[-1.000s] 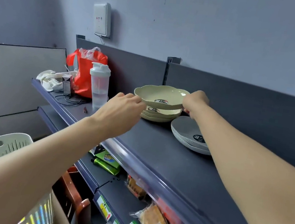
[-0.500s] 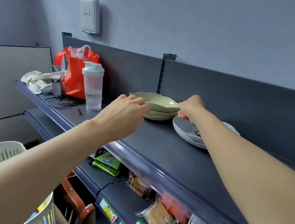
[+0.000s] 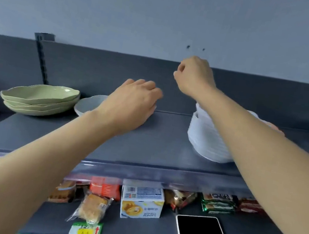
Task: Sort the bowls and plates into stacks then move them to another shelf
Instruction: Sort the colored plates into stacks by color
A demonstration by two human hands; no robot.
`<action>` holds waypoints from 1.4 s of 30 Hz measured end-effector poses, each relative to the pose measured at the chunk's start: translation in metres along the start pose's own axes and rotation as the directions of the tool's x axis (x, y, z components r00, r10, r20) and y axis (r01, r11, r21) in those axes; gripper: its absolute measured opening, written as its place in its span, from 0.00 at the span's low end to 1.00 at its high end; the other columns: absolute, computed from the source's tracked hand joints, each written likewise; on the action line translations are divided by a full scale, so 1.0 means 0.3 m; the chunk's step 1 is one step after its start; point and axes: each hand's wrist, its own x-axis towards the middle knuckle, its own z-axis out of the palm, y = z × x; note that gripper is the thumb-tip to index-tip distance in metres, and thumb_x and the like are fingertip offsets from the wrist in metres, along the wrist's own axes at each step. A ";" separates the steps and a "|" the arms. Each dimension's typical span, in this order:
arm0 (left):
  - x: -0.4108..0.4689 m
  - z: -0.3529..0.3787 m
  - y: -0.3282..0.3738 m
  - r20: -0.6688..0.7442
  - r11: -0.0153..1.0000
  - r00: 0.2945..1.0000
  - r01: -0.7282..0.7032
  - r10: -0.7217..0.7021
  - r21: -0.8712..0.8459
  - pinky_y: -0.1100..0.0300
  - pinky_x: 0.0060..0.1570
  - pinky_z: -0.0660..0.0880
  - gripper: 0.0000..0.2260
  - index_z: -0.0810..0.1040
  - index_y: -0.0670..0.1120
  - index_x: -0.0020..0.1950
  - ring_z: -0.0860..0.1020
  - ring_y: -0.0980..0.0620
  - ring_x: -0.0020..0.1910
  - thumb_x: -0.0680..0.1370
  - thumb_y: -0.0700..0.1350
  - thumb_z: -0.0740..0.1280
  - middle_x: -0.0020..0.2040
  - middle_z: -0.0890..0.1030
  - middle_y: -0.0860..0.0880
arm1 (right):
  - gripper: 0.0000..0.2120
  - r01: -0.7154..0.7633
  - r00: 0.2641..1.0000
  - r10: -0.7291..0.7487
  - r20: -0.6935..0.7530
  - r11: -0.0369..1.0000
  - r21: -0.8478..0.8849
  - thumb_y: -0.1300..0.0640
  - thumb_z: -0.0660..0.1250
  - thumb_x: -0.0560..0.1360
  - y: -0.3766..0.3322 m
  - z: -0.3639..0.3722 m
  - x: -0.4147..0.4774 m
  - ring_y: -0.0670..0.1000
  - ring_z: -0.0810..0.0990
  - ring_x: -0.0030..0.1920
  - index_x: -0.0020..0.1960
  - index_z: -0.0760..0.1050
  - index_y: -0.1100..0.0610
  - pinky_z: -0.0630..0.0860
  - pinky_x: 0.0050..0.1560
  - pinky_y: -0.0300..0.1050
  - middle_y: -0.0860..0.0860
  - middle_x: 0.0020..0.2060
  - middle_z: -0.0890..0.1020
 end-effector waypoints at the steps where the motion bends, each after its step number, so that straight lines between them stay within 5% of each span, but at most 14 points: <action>1: 0.038 0.006 0.058 -0.025 0.998 0.999 -0.048 0.047 -0.031 0.53 0.54 0.69 0.13 0.73 0.46 0.65 0.75 0.45 0.56 0.81 0.44 0.58 0.57 0.77 0.47 | 0.09 -0.048 0.999 0.046 -0.028 0.998 -0.041 0.67 0.60 0.73 0.072 -0.053 -0.010 0.58 0.69 0.36 0.35 0.71 0.60 0.71 0.35 0.48 0.56 0.33 0.73; 3: 0.115 0.017 0.182 -0.072 0.987 0.988 -0.144 0.138 -0.078 0.54 0.55 0.69 0.14 0.73 0.46 0.65 0.75 0.45 0.56 0.81 0.45 0.58 0.57 0.77 0.48 | 0.07 -0.148 0.986 0.139 -0.089 0.983 -0.105 0.67 0.61 0.72 0.224 -0.158 -0.037 0.65 0.71 0.38 0.36 0.73 0.64 0.73 0.37 0.50 0.59 0.33 0.74; 7: 0.256 0.039 0.451 -0.145 0.934 0.939 -0.330 0.310 -0.137 0.52 0.56 0.69 0.13 0.73 0.45 0.64 0.74 0.46 0.56 0.81 0.44 0.58 0.58 0.76 0.47 | 0.09 -0.343 0.931 0.315 -0.184 0.927 -0.150 0.63 0.63 0.74 0.548 -0.340 -0.106 0.60 0.80 0.47 0.47 0.79 0.68 0.79 0.52 0.53 0.60 0.45 0.82; 9: 0.320 0.060 0.587 -0.169 0.906 0.912 -0.397 0.373 -0.148 0.52 0.55 0.69 0.12 0.74 0.45 0.63 0.74 0.45 0.56 0.81 0.43 0.58 0.58 0.76 0.47 | 0.09 -0.424 0.898 0.389 -0.206 0.891 -0.163 0.62 0.64 0.74 0.704 -0.411 -0.140 0.59 0.80 0.49 0.49 0.80 0.66 0.78 0.49 0.49 0.58 0.48 0.82; 13: 0.442 0.144 0.836 -0.171 0.863 0.869 -0.487 0.464 -0.135 0.54 0.50 0.68 0.10 0.74 0.46 0.59 0.75 0.45 0.53 0.81 0.42 0.57 0.55 0.76 0.47 | 0.06 -0.533 0.843 0.502 -0.194 0.827 -0.177 0.62 0.64 0.73 0.996 -0.508 -0.178 0.57 0.76 0.40 0.38 0.74 0.62 0.71 0.38 0.43 0.56 0.39 0.78; 17: 0.573 0.257 1.015 -0.073 0.863 0.870 -0.492 0.487 -0.111 0.53 0.52 0.69 0.11 0.73 0.46 0.61 0.75 0.45 0.55 0.80 0.41 0.58 0.56 0.76 0.47 | 0.17 -0.619 0.784 0.591 -0.189 0.767 -0.171 0.64 0.63 0.73 1.276 -0.578 -0.186 0.52 0.65 0.31 0.30 0.61 0.58 0.59 0.28 0.42 0.52 0.28 0.67; 20: 0.652 0.332 1.097 -0.004 0.876 0.881 -0.471 0.473 -0.099 0.52 0.54 0.70 0.11 0.73 0.46 0.62 0.75 0.45 0.56 0.80 0.41 0.58 0.57 0.76 0.47 | 0.18 -0.667 0.745 0.645 -0.169 0.728 -0.161 0.64 0.64 0.73 1.458 -0.605 -0.193 0.54 0.67 0.32 0.29 0.59 0.57 0.58 0.26 0.42 0.52 0.28 0.66; 23: 0.713 0.389 1.151 0.044 0.890 0.890 -0.452 0.455 -0.065 0.52 0.55 0.71 0.11 0.72 0.46 0.62 0.75 0.45 0.57 0.80 0.41 0.58 0.57 0.75 0.47 | 0.12 -0.731 0.682 0.724 -0.103 0.680 -0.056 0.62 0.66 0.73 1.600 -0.597 -0.193 0.57 0.76 0.37 0.34 0.65 0.59 0.69 0.27 0.42 0.57 0.37 0.74; 25: 0.743 0.419 1.181 0.066 0.895 0.893 -0.443 0.446 -0.048 0.53 0.55 0.71 0.11 0.72 0.46 0.61 0.75 0.46 0.56 0.80 0.41 0.58 0.57 0.75 0.48 | 0.05 -0.765 0.636 0.769 -0.067 0.639 0.076 0.62 0.66 0.74 1.677 -0.578 -0.188 0.60 0.81 0.43 0.48 0.74 0.64 0.81 0.39 0.50 0.59 0.46 0.77; 27: 0.767 0.442 1.206 0.078 0.896 0.893 -0.442 0.443 -0.031 0.54 0.53 0.70 0.10 0.72 0.46 0.60 0.75 0.46 0.55 0.80 0.40 0.58 0.56 0.75 0.48 | 0.16 -0.804 0.576 0.817 -0.022 0.572 0.162 0.62 0.65 0.75 1.752 -0.560 -0.179 0.59 0.80 0.44 0.61 0.72 0.64 0.82 0.45 0.53 0.58 0.49 0.75; 30: 0.790 0.466 1.228 0.092 0.899 0.895 -0.438 0.437 -0.012 0.55 0.52 0.69 0.09 0.72 0.46 0.59 0.75 0.47 0.54 0.80 0.40 0.59 0.55 0.75 0.48 | 0.23 -0.847 0.485 0.872 0.064 0.451 0.280 0.62 0.65 0.76 1.827 -0.541 -0.163 0.56 0.79 0.35 0.69 0.65 0.63 0.77 0.20 0.40 0.58 0.50 0.75; 34: 0.807 0.477 1.234 0.115 0.901 0.895 -0.435 0.431 0.006 0.55 0.52 0.69 0.09 0.72 0.46 0.59 0.74 0.47 0.54 0.80 0.40 0.58 0.54 0.75 0.48 | 0.21 -0.867 0.358 0.918 0.171 0.259 0.425 0.63 0.62 0.77 1.905 -0.510 -0.114 0.60 0.83 0.48 0.70 0.66 0.60 0.69 0.10 0.39 0.58 0.48 0.74; 36: 0.810 0.477 1.231 0.119 0.902 0.896 -0.432 0.427 0.022 0.55 0.51 0.68 0.09 0.72 0.46 0.60 0.74 0.47 0.54 0.80 0.40 0.58 0.55 0.75 0.49 | 0.17 -0.844 0.309 0.928 0.210 0.165 0.511 0.64 0.59 0.78 1.922 -0.500 -0.093 0.61 0.83 0.45 0.67 0.69 0.59 0.67 0.10 0.38 0.58 0.54 0.77; 42: 0.804 0.450 1.224 0.110 0.898 0.897 -0.436 0.428 0.054 0.55 0.52 0.68 0.09 0.71 0.47 0.60 0.74 0.47 0.55 0.81 0.42 0.58 0.55 0.74 0.49 | 0.15 -0.674 0.320 0.936 0.149 0.114 0.730 0.65 0.56 0.78 1.888 -0.480 -0.049 0.56 0.78 0.37 0.61 0.76 0.59 0.68 0.14 0.34 0.57 0.57 0.81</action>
